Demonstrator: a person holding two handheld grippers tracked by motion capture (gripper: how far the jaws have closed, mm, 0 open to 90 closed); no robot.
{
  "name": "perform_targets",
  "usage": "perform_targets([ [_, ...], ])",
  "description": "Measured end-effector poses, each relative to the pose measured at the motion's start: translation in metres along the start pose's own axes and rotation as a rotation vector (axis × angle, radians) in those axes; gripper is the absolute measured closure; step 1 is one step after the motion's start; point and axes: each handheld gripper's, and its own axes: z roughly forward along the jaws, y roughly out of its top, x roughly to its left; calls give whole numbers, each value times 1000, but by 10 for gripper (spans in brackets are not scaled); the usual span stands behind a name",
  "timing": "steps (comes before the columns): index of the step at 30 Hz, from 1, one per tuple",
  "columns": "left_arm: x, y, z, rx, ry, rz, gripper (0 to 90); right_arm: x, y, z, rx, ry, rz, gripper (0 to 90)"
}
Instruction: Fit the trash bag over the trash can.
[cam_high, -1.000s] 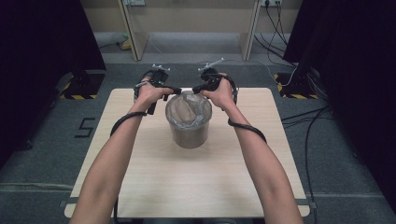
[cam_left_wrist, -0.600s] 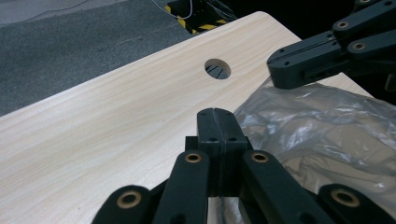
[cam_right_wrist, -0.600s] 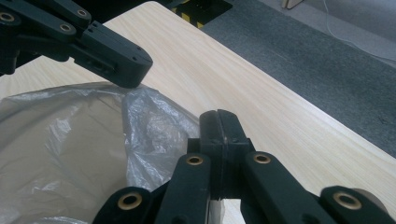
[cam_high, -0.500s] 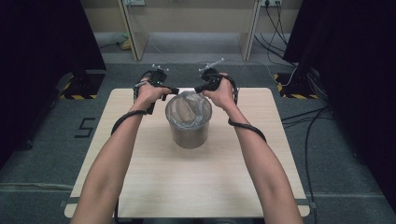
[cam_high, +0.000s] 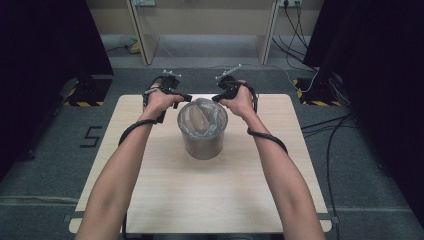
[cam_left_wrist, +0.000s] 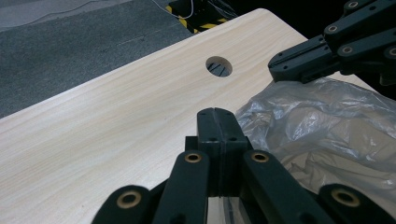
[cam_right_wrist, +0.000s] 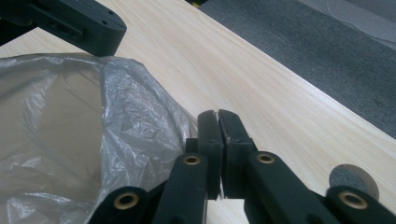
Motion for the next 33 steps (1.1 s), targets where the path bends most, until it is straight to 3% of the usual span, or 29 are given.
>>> perform_targets([
  [8,1,-5,-3,-6,12,3,892,0,-11,-15,10,-55,-9,736],
  [14,1,-10,-9,-17,29,7,874,2,-20,-30,35,-72,-30,710],
  [18,2,-12,-20,-54,55,8,806,2,-23,-42,47,-102,-30,670],
  [21,-3,-12,-32,-100,66,12,752,6,-21,-55,-1,-114,-21,648],
  [24,-13,-11,-39,-107,51,39,663,16,-15,-63,-60,-62,-8,583],
  [28,-34,-12,-41,-98,58,108,570,35,-9,-58,-69,6,11,433],
  [30,-41,-13,-37,-72,94,140,504,41,-7,-52,-38,-12,10,359],
  [33,-48,-15,-30,-19,130,178,454,47,-9,-41,26,-65,-2,345],
])
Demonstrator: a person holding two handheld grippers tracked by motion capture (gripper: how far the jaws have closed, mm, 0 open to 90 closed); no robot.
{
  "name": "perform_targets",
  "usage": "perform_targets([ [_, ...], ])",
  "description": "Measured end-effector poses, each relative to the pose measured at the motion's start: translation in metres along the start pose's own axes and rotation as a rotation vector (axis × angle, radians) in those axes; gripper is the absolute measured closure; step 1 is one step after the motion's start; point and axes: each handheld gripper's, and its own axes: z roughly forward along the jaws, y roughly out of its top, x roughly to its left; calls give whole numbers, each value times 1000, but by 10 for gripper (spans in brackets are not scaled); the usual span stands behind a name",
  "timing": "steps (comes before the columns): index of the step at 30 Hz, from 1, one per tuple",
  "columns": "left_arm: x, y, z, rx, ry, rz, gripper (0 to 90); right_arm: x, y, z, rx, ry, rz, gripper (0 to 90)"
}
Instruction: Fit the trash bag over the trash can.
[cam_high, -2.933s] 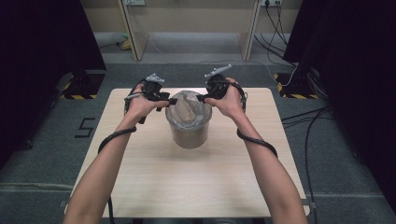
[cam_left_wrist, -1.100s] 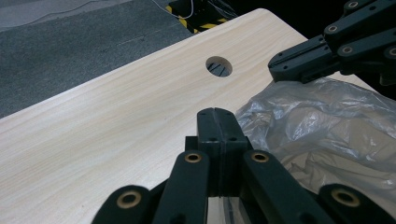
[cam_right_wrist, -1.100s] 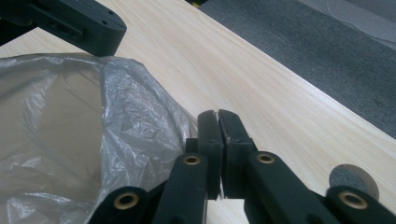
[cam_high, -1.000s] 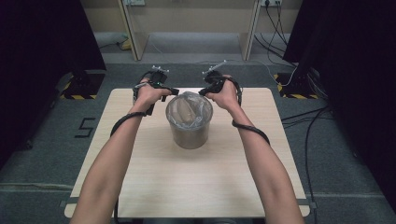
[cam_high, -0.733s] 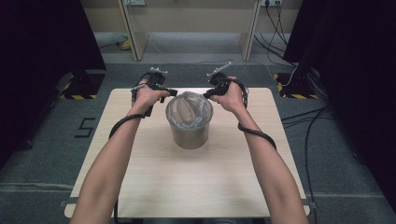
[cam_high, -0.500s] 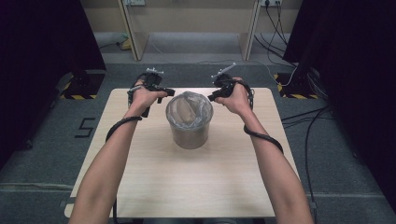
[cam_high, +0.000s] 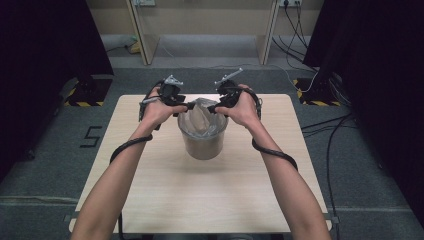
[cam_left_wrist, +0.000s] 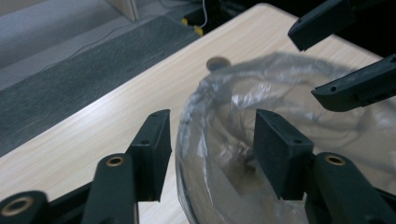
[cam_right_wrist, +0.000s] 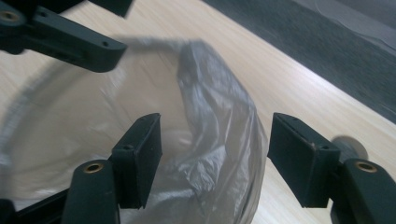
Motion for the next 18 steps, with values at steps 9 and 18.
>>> perform_targets([
  [9,12,-12,3,76,75,31,474,-13,-16,1,48,-47,31,366],
  [18,22,-18,0,82,74,8,482,-20,-24,-2,64,-60,32,366],
])
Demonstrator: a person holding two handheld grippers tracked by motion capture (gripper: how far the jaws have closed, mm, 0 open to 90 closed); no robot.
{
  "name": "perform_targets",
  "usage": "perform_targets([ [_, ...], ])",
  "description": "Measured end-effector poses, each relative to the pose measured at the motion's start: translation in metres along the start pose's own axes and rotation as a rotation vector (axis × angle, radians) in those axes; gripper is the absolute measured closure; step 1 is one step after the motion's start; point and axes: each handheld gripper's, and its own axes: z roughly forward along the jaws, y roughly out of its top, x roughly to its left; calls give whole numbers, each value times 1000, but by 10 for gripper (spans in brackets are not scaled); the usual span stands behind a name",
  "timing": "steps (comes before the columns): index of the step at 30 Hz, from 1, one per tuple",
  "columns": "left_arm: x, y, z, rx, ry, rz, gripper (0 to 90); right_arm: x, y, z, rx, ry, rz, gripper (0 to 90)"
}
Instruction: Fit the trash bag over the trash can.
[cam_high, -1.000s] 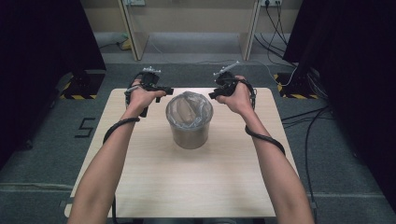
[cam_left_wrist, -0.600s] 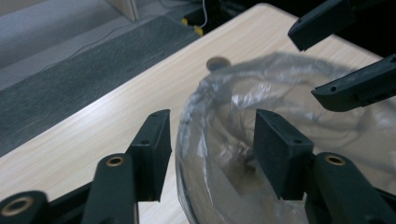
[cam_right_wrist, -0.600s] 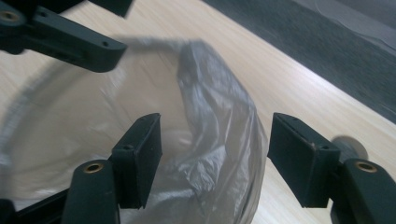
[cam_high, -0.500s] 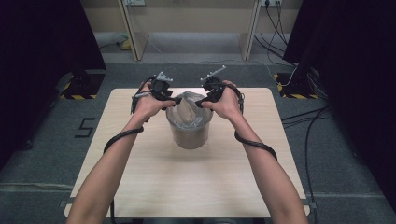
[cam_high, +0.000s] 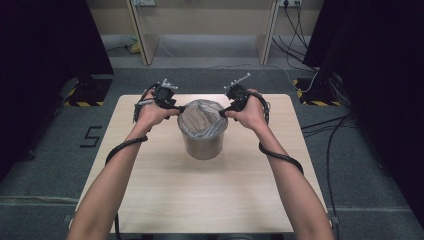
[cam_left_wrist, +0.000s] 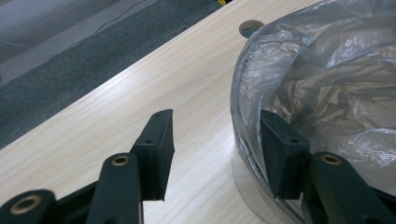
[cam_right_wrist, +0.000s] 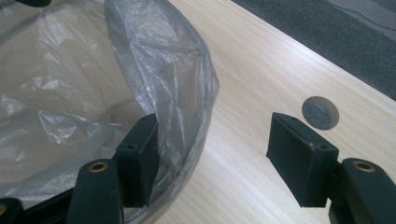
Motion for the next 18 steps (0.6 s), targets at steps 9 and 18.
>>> perform_targets([
  [9,-15,5,-10,-47,-5,16,411,6,1,-10,-55,-48,7,242],
  [18,-40,-5,-17,-63,10,27,360,31,-3,-19,-78,-83,35,164],
])
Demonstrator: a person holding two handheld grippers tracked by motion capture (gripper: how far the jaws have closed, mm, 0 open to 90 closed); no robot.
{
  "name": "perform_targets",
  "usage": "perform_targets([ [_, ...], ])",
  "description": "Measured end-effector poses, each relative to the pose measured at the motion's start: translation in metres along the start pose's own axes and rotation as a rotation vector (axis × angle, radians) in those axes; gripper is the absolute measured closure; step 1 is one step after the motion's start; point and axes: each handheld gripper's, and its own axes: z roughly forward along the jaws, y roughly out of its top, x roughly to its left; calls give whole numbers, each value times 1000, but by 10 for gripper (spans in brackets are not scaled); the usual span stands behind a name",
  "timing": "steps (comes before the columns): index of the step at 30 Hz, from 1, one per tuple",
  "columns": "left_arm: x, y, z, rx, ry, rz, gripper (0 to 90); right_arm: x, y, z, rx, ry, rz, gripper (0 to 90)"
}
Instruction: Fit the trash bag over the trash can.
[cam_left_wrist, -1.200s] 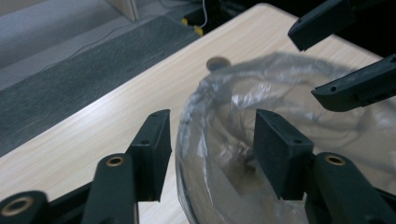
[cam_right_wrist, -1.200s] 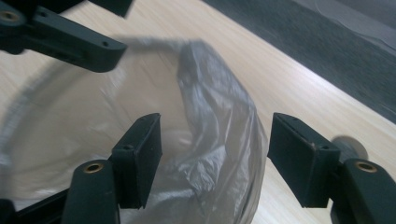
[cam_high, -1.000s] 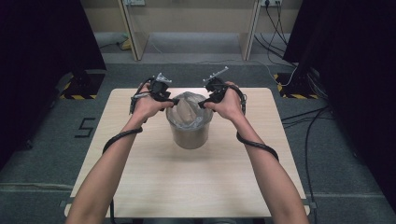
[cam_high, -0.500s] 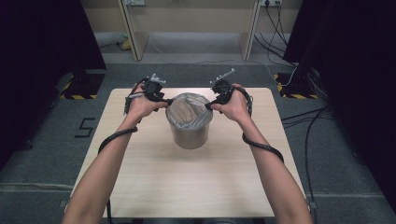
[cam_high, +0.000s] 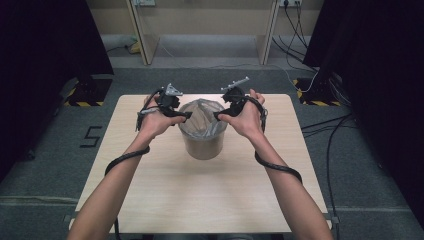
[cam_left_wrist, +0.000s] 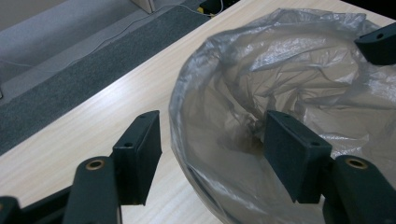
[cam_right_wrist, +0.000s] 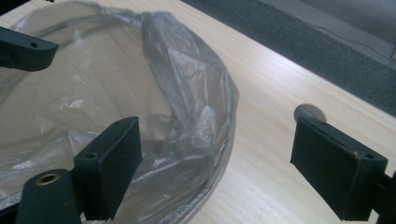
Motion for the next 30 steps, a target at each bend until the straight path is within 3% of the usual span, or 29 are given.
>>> perform_targets([
  [2,-2,-4,0,6,5,4,360,2,-4,3,18,-14,27,160],
  [9,-1,-13,1,24,22,9,360,-3,-17,9,65,-35,13,185],
  [14,0,-14,1,29,28,20,361,-9,-21,8,68,-39,14,189],
  [18,3,-17,0,16,18,-3,360,-10,-21,4,62,-40,1,196],
  [26,-1,-15,-10,-40,10,-21,289,-7,-17,-9,-46,3,26,179],
  [30,0,-18,-16,-73,4,-49,260,-9,-18,-17,-80,19,43,174],
])
